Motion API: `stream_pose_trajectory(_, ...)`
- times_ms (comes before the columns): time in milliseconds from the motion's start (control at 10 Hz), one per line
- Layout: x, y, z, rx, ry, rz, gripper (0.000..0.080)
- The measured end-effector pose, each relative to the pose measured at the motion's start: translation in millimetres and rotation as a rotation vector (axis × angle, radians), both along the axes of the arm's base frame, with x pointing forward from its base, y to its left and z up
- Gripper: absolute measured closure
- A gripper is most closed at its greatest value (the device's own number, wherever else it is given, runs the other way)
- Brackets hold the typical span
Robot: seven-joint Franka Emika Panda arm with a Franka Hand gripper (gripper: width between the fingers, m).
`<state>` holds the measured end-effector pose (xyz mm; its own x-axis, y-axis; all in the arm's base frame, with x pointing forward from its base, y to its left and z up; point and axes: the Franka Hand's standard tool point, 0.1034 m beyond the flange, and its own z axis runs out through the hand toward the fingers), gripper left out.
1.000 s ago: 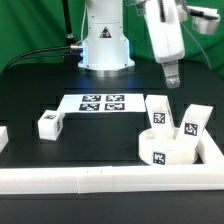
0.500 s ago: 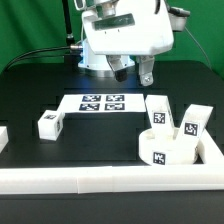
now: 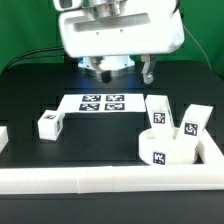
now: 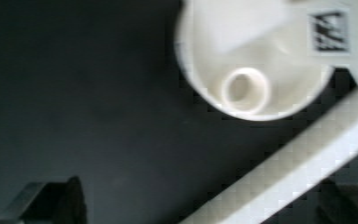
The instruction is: Assemble stool
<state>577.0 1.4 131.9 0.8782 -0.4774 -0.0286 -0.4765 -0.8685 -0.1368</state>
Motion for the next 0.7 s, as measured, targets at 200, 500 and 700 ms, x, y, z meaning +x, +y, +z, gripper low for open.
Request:
stream_pose_trajectory(200, 0.0, -7.5, -0.7, -0.008, -0.028, 0.193, 0.0151)
stream_pose_trajectory(500, -0.6, -10.2, -1.7, -0.016, -0.046, 0.315, 0.0151)
stream_pose_trajectory(700, -15.2, -36.7, -15.5, -0.039, -0.065, 0.385, 0.0151)
